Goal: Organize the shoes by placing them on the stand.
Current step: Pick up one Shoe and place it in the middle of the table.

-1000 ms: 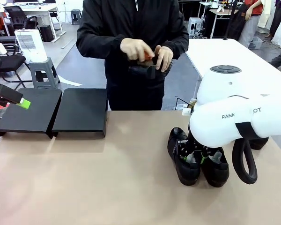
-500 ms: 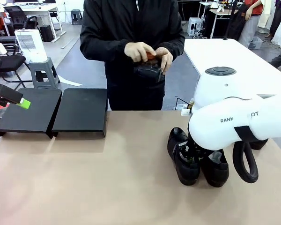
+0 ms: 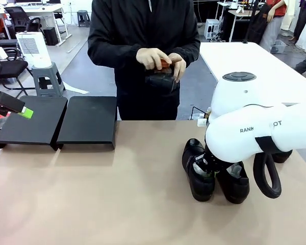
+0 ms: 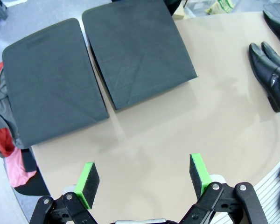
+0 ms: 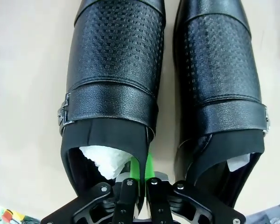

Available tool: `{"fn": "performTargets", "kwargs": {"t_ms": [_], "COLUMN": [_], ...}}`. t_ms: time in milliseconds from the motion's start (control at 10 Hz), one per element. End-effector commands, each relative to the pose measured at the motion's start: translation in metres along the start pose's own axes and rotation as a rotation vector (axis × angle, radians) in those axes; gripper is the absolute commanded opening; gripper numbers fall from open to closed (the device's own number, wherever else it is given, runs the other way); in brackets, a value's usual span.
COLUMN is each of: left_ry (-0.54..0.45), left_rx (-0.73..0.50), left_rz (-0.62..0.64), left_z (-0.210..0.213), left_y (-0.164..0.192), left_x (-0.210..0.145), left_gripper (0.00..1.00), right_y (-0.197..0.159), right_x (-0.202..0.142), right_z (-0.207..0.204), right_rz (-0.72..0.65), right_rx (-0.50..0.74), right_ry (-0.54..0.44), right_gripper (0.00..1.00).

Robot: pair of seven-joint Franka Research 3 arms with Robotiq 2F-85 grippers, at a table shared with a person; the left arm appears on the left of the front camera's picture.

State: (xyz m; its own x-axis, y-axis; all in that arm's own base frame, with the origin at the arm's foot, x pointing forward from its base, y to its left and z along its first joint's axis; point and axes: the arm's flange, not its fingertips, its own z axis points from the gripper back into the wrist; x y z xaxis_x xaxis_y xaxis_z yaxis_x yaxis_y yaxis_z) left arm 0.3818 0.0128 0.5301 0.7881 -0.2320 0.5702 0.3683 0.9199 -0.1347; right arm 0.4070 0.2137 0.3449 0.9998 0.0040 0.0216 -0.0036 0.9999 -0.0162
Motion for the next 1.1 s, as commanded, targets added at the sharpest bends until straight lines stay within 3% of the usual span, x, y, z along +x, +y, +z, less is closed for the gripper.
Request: {"fn": "performTargets", "kwargs": {"t_ms": [0, 200, 300, 400, 700, 800, 1000], "left_ry": [-0.006, -0.006, -0.006, -0.006, -0.006, -0.006, -0.006], "left_rx": [-0.014, -0.014, -0.014, -0.014, -0.014, -0.014, -0.014], "left_rz": [0.004, 0.004, 0.004, 0.004, 0.004, 0.004, 0.004], "left_z": [0.001, 0.001, 0.001, 0.001, 0.001, 0.001, 0.001], "left_y": [0.001, 0.001, 0.001, 0.001, 0.001, 0.001, 0.001], "left_x": [-0.001, -0.001, -0.001, -0.001, -0.001, -0.001, -0.001], "left_gripper": [1.00, 1.00, 1.00, 1.00, 1.00, 1.00, 1.00], "right_y": [0.015, 0.040, 0.053, 0.033, 0.033, 0.036, 0.095], "right_x": [-0.012, -0.051, -0.068, -0.027, -0.027, -0.040, -0.078], "right_z": [0.031, 0.076, 0.091, 0.051, 0.051, 0.057, 0.064], "right_rz": [0.012, 0.103, 0.172, 0.070, 0.070, 0.079, 0.041], "right_rx": [0.018, 0.070, 0.098, 0.032, 0.032, 0.031, 0.114], "right_ry": [-0.038, -0.144, -0.142, -0.097, -0.097, -0.088, -0.162], "right_gripper": [0.00, 0.00, 0.00, 0.00, 0.00, 0.00, 0.00]}}
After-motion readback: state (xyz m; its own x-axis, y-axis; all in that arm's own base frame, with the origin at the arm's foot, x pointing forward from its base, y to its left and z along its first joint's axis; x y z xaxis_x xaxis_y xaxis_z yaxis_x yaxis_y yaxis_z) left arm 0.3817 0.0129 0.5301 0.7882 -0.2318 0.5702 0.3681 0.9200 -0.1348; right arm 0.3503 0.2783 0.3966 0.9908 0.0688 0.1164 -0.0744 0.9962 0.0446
